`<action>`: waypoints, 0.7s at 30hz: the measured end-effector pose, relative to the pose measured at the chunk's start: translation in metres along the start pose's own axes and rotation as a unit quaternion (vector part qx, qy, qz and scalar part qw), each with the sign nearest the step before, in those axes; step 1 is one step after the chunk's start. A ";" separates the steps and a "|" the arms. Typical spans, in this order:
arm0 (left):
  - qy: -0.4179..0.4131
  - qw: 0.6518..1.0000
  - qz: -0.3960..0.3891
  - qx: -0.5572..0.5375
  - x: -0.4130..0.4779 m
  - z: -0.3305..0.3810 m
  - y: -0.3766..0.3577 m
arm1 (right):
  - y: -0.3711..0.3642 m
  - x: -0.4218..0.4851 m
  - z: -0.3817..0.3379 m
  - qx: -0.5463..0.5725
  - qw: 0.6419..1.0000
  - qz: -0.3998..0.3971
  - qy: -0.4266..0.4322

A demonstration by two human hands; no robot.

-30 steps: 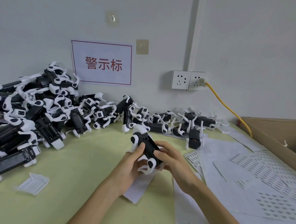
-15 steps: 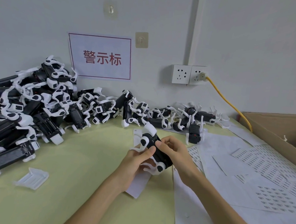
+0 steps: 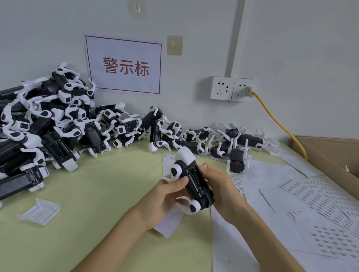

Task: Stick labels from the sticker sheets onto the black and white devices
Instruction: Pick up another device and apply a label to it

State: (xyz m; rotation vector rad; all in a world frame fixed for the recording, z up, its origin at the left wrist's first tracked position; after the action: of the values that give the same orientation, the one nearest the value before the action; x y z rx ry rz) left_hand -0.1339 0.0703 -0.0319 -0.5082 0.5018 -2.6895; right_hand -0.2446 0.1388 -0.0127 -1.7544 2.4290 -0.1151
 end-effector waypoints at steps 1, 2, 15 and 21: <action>0.004 1.000 0.003 -0.010 0.000 0.000 -0.001 | -0.001 -0.001 -0.001 -0.002 1.000 -0.009 0.008; 0.003 1.000 0.007 -0.019 0.000 0.001 0.000 | -0.002 -0.001 -0.002 0.000 1.000 -0.017 0.015; -0.076 0.983 0.155 -0.068 0.003 0.010 0.023 | -0.007 0.000 0.002 -0.117 0.992 0.015 0.053; -0.078 0.975 0.206 0.017 0.003 0.012 0.024 | -0.008 0.001 0.005 -0.144 0.986 0.044 0.068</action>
State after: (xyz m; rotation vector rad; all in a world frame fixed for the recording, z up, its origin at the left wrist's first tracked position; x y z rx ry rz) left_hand -0.1250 0.0446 -0.0300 -0.5350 0.4578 -2.2394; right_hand -0.2363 0.1349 -0.0166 -1.7971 2.7346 0.1382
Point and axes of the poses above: each hand's wrist, its own x-axis towards the middle knuckle, its own y-axis out of the back of the hand, z = x × y, the point moved 6 cm from there along x, towards the middle knuckle, and after that the axes turned 11 degrees about -y, right-handed, at the moved point
